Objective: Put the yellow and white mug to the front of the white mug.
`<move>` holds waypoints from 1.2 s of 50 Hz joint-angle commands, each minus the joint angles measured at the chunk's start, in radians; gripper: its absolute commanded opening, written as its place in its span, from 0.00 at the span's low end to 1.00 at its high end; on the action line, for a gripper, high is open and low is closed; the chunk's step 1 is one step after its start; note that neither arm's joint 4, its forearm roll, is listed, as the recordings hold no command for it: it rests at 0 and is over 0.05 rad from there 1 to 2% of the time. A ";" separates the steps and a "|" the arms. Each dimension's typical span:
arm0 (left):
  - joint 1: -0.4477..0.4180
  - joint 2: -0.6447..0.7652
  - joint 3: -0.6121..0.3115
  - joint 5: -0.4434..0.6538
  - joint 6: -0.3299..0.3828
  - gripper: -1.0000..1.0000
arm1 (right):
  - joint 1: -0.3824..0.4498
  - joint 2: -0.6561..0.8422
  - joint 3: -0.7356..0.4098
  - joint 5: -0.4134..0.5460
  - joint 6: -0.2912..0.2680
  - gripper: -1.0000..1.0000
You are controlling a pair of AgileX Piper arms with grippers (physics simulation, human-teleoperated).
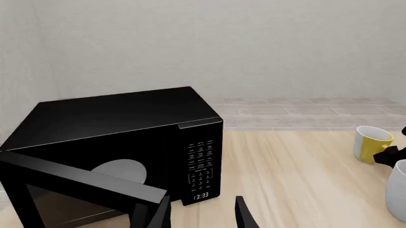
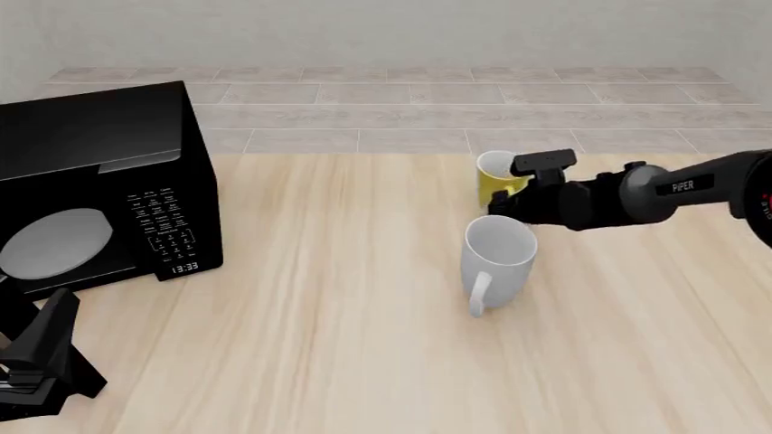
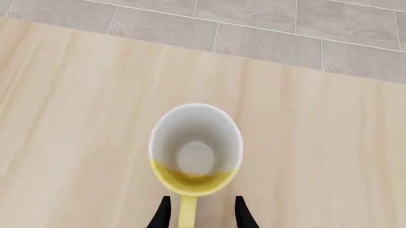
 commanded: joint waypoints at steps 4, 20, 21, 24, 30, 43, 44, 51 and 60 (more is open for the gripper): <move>0.000 0.000 0.000 0.000 0.000 1.00 | -0.002 -0.055 0.016 0.009 0.002 1.00; 0.000 0.000 0.000 0.000 0.000 1.00 | 0.037 -0.225 0.087 0.029 0.007 1.00; 0.000 0.000 0.000 0.000 0.000 1.00 | 0.038 -0.235 0.092 0.028 0.010 1.00; 0.000 0.000 0.000 0.000 0.000 1.00 | 0.040 -0.270 0.112 0.030 0.008 1.00; 0.000 0.000 0.000 0.000 0.000 1.00 | 0.051 -0.359 0.166 0.028 0.019 1.00; 0.000 0.000 0.000 0.000 0.000 1.00 | 0.084 -0.636 0.360 -0.001 0.015 1.00; 0.000 0.000 0.000 0.000 0.000 1.00 | 0.088 -0.652 0.373 -0.003 0.017 1.00; 0.000 0.000 0.000 0.000 0.000 1.00 | 0.098 -0.787 0.447 0.002 0.009 1.00; 0.000 0.000 0.000 0.000 0.000 1.00 | 0.121 -0.933 0.525 0.020 -0.002 1.00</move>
